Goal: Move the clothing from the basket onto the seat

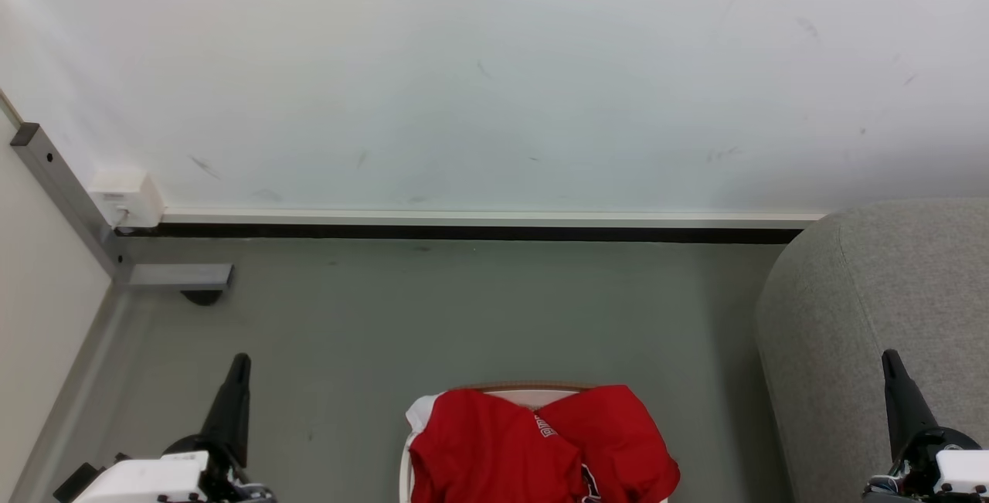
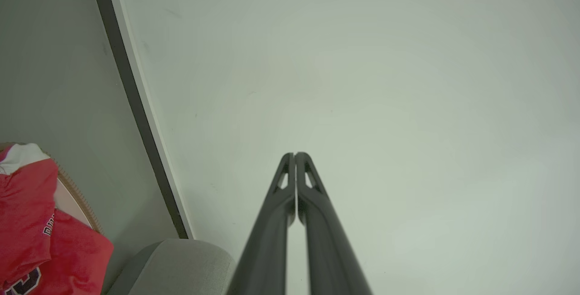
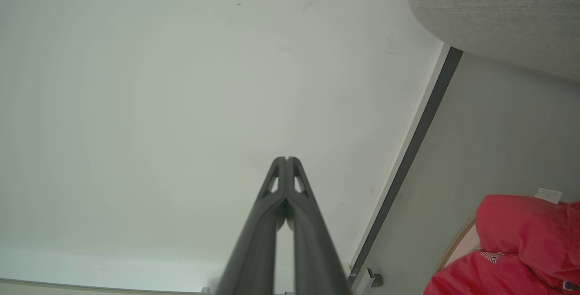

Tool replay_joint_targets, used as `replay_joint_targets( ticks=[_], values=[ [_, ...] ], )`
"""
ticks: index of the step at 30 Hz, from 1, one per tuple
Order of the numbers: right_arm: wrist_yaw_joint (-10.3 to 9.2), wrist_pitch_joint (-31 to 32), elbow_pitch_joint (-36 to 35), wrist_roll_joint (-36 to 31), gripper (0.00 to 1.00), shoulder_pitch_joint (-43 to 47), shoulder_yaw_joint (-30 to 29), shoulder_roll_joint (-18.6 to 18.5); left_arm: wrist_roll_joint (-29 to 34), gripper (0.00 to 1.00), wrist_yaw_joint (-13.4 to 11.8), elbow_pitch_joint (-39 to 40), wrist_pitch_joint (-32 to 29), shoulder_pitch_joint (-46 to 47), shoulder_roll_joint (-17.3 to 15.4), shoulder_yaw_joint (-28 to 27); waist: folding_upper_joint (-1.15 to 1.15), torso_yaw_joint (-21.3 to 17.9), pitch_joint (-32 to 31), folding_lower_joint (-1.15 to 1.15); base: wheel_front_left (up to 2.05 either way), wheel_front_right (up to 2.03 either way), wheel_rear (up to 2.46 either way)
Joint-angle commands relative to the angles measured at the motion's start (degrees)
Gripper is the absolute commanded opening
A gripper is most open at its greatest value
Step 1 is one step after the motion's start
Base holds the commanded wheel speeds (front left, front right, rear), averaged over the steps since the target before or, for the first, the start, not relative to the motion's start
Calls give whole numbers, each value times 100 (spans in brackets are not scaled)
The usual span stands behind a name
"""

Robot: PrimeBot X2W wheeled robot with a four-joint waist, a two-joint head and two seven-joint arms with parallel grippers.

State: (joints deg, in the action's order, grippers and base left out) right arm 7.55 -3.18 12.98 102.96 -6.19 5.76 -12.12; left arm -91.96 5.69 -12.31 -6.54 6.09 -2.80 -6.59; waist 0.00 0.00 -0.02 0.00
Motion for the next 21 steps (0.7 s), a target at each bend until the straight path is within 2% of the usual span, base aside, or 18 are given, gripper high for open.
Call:
replay_joint_targets(
  ticks=[1,20,21],
  values=[
    [-13,-39,-16,26,0,-54,6,-28,-77,0,-8,18,-16,51,-15,-11,0,0,0,0,0,0,0],
    [-13,-39,-17,26,0,-55,7,-28,-77,0,-8,18,-16,51,-15,-11,0,0,0,0,0,0,0],
    [0,-1,0,0,100,0,1,-1,0,100,0,0,0,0,0,0,0,0,0,0,0,0,0]
  ],
)
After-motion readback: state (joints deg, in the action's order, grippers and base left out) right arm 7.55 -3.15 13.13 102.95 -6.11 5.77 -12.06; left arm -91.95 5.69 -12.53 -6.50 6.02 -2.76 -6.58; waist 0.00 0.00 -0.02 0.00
